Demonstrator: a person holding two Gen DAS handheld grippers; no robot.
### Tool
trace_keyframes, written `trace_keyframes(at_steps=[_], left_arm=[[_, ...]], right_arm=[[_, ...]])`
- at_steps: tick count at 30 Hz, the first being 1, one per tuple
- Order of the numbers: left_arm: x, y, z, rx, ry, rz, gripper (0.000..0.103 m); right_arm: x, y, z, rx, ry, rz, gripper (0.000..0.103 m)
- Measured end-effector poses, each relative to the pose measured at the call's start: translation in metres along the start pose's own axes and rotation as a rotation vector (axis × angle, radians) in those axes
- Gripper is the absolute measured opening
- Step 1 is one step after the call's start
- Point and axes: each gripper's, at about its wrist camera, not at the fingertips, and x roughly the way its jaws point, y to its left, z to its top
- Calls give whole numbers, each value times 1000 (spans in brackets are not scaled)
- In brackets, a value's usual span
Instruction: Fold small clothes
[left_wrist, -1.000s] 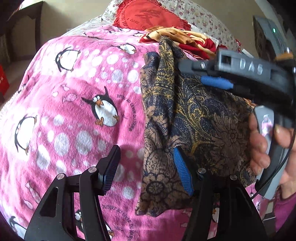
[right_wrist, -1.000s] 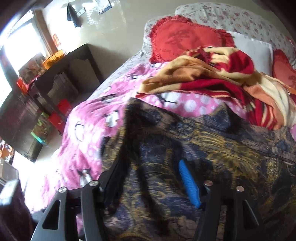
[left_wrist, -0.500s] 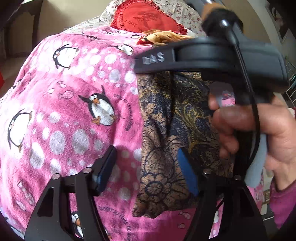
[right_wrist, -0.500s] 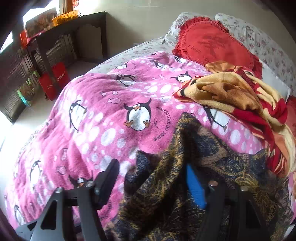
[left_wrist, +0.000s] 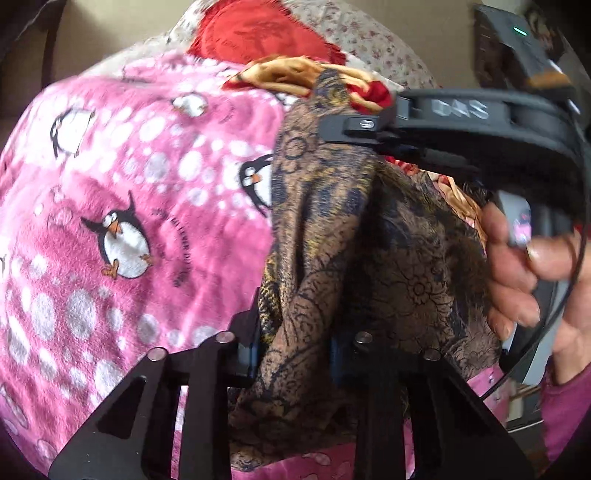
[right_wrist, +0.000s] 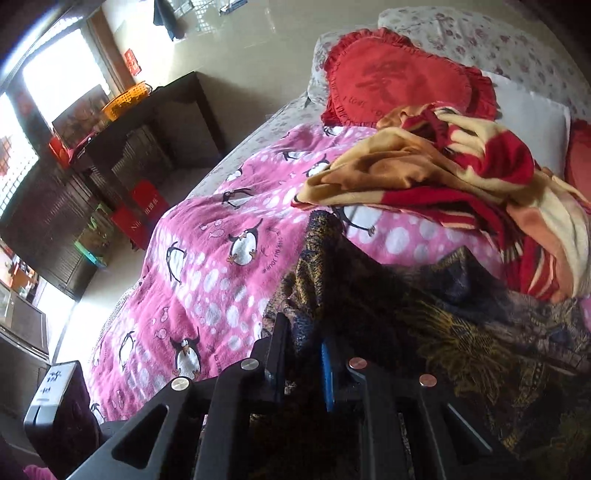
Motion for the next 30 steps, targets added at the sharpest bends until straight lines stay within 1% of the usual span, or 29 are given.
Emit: trace_keyframes(at_steps=[2,3,4,6,7,9,12,14,15,16,18,19,21,23,25,27,30], left_arm=[[-3,-9,-2,32,-18,3,22],[-5,-13,-4,43,-23,-1,22],[-6,-16,-4,53,-25,-4,22],[-7,-25,-5,73,-33,-6,22],[-7,-29,-5,80,-35,-8,22],[-7,-31,-5,84,-33,-11,22],[-4,-36,-2,85,-33,-9,22],[-1,-37,-1,90,-25,10,22],[1,-38,-1,96,-14,33,22],[4,-40,0,102,-4,57,22],[7,-40,0,103,15,110,22],[9,-39,0,99,26,130,22],[12,-38,1,78,44,159,24],[15,-37,2,56,52,173,29],[16,-38,1,55,54,194,36],[19,-42,0,63,57,204,39],[22,-45,-5,74,66,213,39]], right_arm=[[0,-6,1,39,4,15,15],[-1,-8,2,63,7,34,27],[-4,-9,4,89,0,58,53],[-12,-7,6,108,-34,84,76],[-14,-4,8,99,-45,89,76],[-8,7,13,62,-6,56,76],[12,22,14,16,73,26,76],[30,35,11,-51,127,-14,76],[37,38,9,-81,145,-38,72],[42,43,6,-120,153,-79,53],[40,43,0,-155,115,-171,31],[38,38,-2,-137,99,-159,28],[31,27,-4,-79,77,-107,23],[26,19,-7,-57,74,-87,22],[21,15,-9,-46,67,-82,22],[17,13,-10,-38,61,-75,22],[15,12,-10,-30,57,-66,22]])
